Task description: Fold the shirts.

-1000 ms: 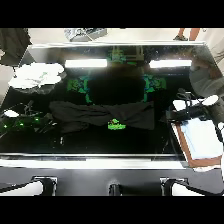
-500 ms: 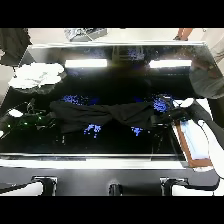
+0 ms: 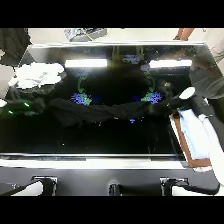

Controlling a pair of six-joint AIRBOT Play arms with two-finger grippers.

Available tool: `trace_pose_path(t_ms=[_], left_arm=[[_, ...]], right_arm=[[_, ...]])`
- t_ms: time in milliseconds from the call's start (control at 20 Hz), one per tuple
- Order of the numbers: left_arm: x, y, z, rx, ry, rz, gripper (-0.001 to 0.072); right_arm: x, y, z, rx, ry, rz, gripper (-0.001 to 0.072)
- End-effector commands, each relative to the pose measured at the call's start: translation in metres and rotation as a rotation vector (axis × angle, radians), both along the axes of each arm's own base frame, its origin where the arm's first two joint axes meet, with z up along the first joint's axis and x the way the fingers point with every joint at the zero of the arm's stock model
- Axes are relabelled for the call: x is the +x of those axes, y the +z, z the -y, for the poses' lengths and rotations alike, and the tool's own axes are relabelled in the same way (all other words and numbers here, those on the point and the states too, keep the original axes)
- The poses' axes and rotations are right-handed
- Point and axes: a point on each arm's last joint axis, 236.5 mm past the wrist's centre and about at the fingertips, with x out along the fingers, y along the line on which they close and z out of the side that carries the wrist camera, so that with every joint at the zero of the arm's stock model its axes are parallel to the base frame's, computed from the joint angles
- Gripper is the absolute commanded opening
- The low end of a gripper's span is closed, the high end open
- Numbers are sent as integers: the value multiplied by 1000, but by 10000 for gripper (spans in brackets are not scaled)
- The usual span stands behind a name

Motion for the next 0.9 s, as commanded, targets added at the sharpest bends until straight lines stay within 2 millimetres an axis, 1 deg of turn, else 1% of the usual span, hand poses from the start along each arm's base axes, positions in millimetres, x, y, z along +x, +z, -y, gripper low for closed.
trace_pose_path(t_ms=[0, 50, 100, 150, 200, 250, 300, 400, 500, 550, 600, 650, 700, 750, 850], left_arm=[[12, 179, -33, 155, 83, 406, 29], [1, 236, -39, 184, 127, 524, 29], [-16, 285, -43, 208, 169, 627, 29], [-34, 322, -43, 211, 212, 710, 29], [-50, 345, -39, 204, 242, 769, 30], [-64, 359, -33, 203, 250, 803, 29], [-77, 368, -26, 207, 246, 826, 30], [-98, 383, -16, 231, 240, 864, 29], [-117, 394, -15, 290, 253, 893, 30], [-125, 396, -18, 333, 266, 897, 30], [-130, 395, -22, 372, 277, 887, 30], [-132, 388, -27, 398, 290, 854, 30], [-132, 376, -31, 409, 294, 806, 30], [-128, 360, -32, 404, 283, 755, 30], [-115, 321, -34, 352, 268, 671, 30]], right_arm=[[35, 176, 46, -118, -88, 457, 35], [29, 230, 62, -169, -126, 582, 35], [15, 278, 78, -226, -172, 685, 35], [-4, 312, 87, -266, -212, 752, 35], [-21, 330, 89, -298, -222, 791, 35], [-35, 338, 88, -319, -217, 802, 35], [-48, 342, 85, -326, -206, 799, 35], [-66, 348, 83, -344, -197, 801, 35], [-82, 352, 80, -352, -191, 800, 36], [-88, 349, 78, -351, -183, 781, 36], [-96, 341, 75, -352, -162, 742, 37], [-103, 327, 72, -352, -134, 681, 37], [-111, 308, 71, -357, -105, 599, 37], [-120, 285, 71, -364, -69, 488, 37], [-129, 237, 78, -374, -22, 279, 37]])
